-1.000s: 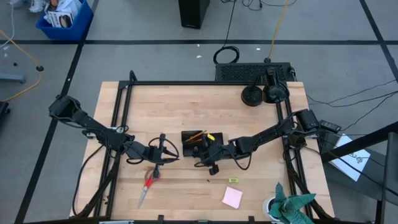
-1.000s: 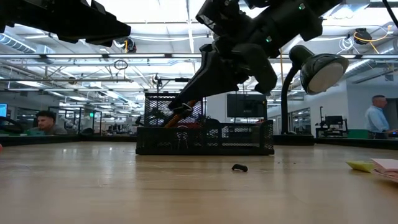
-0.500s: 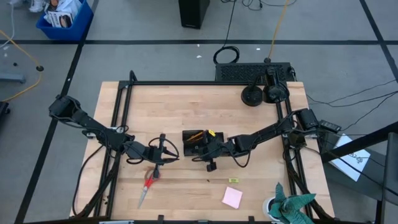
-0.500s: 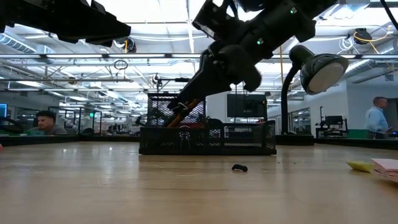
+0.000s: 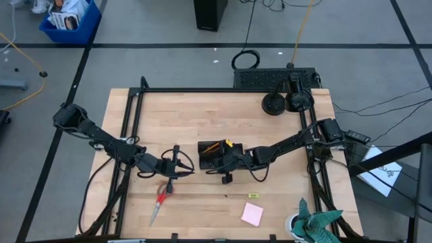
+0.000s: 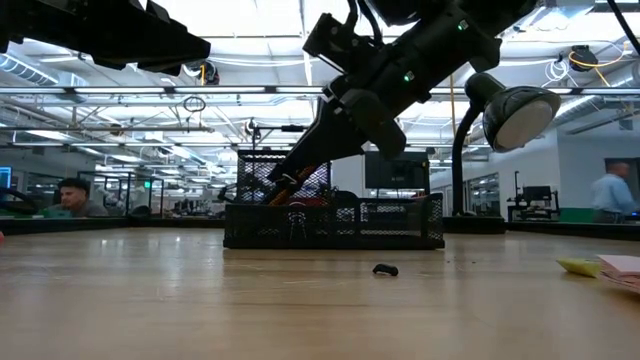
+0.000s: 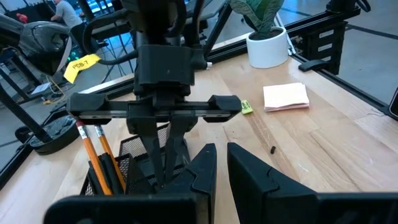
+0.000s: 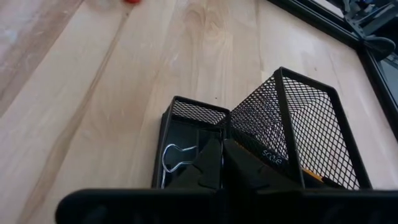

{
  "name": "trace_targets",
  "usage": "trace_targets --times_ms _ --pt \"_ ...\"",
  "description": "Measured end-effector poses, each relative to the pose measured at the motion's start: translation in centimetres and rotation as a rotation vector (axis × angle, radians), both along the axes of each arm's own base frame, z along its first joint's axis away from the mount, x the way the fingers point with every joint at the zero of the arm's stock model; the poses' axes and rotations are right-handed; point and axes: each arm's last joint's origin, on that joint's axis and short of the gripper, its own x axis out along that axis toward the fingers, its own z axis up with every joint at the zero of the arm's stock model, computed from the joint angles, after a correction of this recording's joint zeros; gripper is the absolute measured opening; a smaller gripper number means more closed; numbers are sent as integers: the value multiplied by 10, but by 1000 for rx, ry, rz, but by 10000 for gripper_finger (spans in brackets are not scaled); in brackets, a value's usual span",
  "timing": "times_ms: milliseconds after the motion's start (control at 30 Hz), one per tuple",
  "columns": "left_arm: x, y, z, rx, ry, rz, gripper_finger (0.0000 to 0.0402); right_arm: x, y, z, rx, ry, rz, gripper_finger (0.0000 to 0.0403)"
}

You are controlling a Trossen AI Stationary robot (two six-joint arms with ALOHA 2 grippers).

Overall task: Pick and place office supplies into organizer
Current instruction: Put the binder clip into the bottom left section of the desk organizer, then put the eraser into the bottom left section of the desk organizer

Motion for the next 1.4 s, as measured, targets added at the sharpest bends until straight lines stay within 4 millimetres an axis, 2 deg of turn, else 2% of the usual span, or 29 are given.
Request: trace_targets --times_ms 333,600,833,1033,1267,1400 --pt "0 0 0 0 0 0 47 0 2 0 -3 1 19 32" --pt "0 0 0 0 0 0 47 -1 3 2 -16 -9 10 40" --pt "-1 0 -2 13 24 0 47 -12 20 30 53 -62 60 39" --pt "-1 0 -3 14 28 0 47 -28 38 67 97 -148 92 16" --pt "-1 0 -3 15 29 0 47 -49 64 93 123 -202 165 1" --pt "-1 0 -3 16 31 0 47 -62 75 93 173 -138 153 1"
